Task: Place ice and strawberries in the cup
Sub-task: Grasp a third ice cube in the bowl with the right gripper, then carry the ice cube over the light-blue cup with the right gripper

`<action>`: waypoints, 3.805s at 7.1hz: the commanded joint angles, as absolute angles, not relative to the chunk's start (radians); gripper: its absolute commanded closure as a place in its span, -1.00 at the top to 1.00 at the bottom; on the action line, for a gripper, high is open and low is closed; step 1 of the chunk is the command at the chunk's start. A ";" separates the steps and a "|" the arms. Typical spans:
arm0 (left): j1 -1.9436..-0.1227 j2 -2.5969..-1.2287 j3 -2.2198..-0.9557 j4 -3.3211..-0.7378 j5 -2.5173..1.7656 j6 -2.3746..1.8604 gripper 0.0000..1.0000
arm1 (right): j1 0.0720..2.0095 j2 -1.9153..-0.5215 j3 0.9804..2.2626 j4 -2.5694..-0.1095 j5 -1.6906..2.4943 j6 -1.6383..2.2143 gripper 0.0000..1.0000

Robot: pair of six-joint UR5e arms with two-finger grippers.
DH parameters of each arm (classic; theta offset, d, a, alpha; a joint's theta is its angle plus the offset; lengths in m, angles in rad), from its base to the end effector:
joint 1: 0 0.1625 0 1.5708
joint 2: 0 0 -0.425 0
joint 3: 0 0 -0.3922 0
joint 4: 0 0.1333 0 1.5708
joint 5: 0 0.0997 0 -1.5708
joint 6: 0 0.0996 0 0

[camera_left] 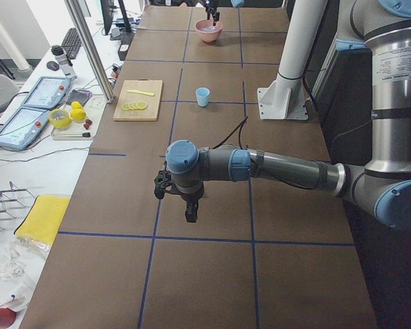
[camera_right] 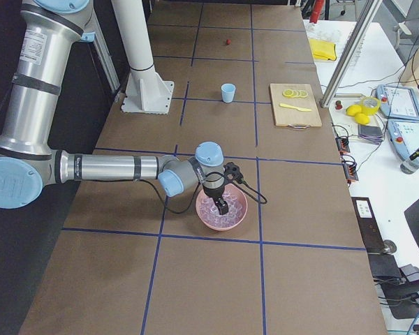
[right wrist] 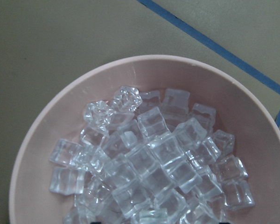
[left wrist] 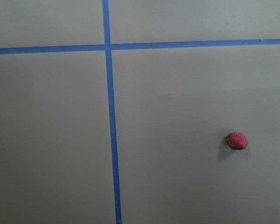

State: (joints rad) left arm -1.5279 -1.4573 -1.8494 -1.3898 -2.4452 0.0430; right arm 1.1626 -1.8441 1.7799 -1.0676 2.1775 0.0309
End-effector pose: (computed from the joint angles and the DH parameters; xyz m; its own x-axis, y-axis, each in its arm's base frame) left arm -0.0381 -0.4394 0.5858 0.6390 0.0583 -0.7670 -0.0704 0.9974 0.0171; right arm -0.0892 -0.3991 0.6286 0.6686 -0.5226 0.5290 0.3388 0.8474 0.4089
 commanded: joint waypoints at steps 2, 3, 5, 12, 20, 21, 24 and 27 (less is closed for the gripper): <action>-1.528 -1.457 -1.850 -1.390 -2.445 0.043 1.00 | 1.152 -1.844 1.763 -1.069 2.164 0.031 0.52; -1.528 -1.457 -1.848 -1.390 -2.445 0.043 1.00 | 1.151 -1.844 1.763 -1.069 2.164 0.032 0.43; -1.528 -1.459 -1.850 -1.390 -2.445 0.044 1.00 | 1.135 -1.844 1.763 -1.069 2.166 0.034 0.37; -1.528 -1.457 -1.852 -1.391 -2.445 0.043 1.00 | 1.170 -1.844 1.817 -1.077 2.177 0.058 -0.94; -1.528 -1.457 -1.868 -1.390 -2.445 0.043 1.00 | 0.874 -1.297 1.890 -1.393 2.040 0.880 -0.92; -1.528 -1.457 -1.868 -1.390 -2.445 0.043 1.00 | 0.762 -1.138 1.887 -1.574 1.952 0.963 -0.92; -1.528 -1.457 -1.868 -1.390 -2.445 0.043 1.00 | 0.570 -0.828 1.815 -1.767 1.812 1.219 -0.92; -1.528 -1.457 -1.868 -1.390 -2.445 0.043 1.00 | 0.463 -0.641 1.599 -1.766 1.712 1.315 -0.91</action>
